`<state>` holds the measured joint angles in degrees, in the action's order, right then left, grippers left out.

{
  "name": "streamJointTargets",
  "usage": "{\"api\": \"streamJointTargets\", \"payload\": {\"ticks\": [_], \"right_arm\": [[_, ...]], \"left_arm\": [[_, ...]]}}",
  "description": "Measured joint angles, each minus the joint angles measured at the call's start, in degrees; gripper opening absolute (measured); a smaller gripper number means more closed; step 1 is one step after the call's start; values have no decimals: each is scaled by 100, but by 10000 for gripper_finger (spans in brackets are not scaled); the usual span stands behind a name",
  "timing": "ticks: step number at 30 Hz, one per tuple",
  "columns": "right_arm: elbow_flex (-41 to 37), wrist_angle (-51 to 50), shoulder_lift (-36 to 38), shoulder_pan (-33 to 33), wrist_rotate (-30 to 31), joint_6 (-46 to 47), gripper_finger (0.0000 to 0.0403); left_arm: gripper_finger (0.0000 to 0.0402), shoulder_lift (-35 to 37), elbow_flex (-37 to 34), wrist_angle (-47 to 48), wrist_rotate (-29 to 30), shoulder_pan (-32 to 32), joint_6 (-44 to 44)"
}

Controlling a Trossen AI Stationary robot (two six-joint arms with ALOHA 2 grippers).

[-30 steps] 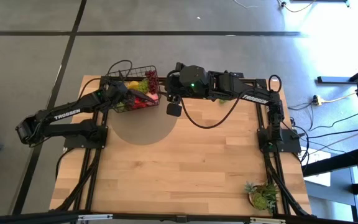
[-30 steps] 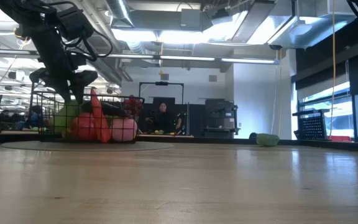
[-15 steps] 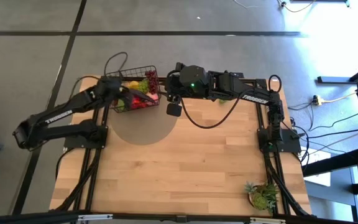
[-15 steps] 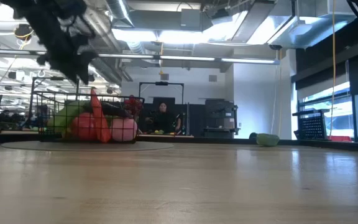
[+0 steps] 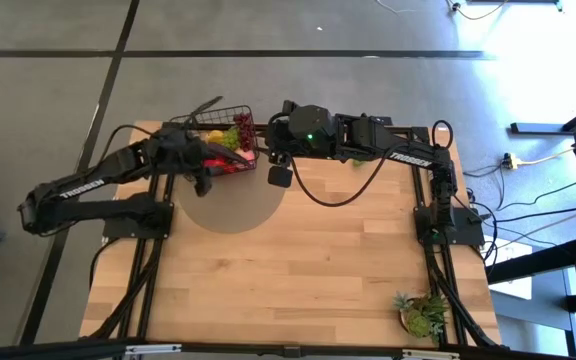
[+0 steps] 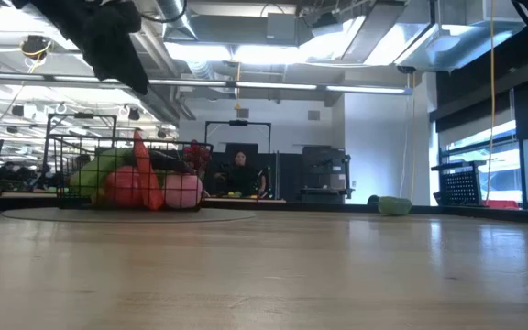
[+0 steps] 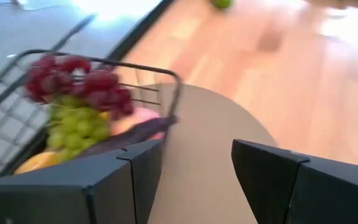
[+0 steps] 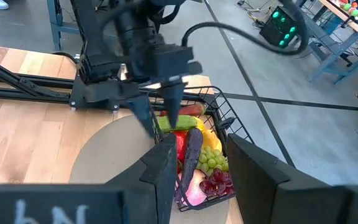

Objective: Build produce basket
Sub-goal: Put the green cucumber into the black wire basket

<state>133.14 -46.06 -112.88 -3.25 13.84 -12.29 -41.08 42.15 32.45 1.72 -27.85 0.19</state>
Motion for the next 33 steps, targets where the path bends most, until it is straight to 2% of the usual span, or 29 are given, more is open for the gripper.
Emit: {"api": "streamJointTargets", "payload": {"ticks": [6,9,11,16,19,23,29,31,33], "right_arm": [[1,145,0,0,-396,70,133],[1,151,0,0,-410,218,133],[0,120,0,-38,-94,615,133],[0,-497,0,-324,1247,1624,133],[2,-1254,0,-520,1491,2419,133],[1,-2431,0,-881,1331,3904,133],[2,-4308,0,-1567,842,5492,133],[-106,-4377,13,-1787,425,5943,133],[-246,-4285,42,-1987,-86,5976,133]], "left_arm": [[181,0,0,0,129,376,-114],[181,26,0,2,178,479,-114],[181,56,0,-9,174,516,-53],[181,74,0,-2,162,612,271],[181,74,0,0,159,618,341],[181,74,0,-13,159,618,342],[181,74,0,-287,159,618,291],[181,74,0,-457,171,618,206],[181,70,0,-595,176,617,171]]}}
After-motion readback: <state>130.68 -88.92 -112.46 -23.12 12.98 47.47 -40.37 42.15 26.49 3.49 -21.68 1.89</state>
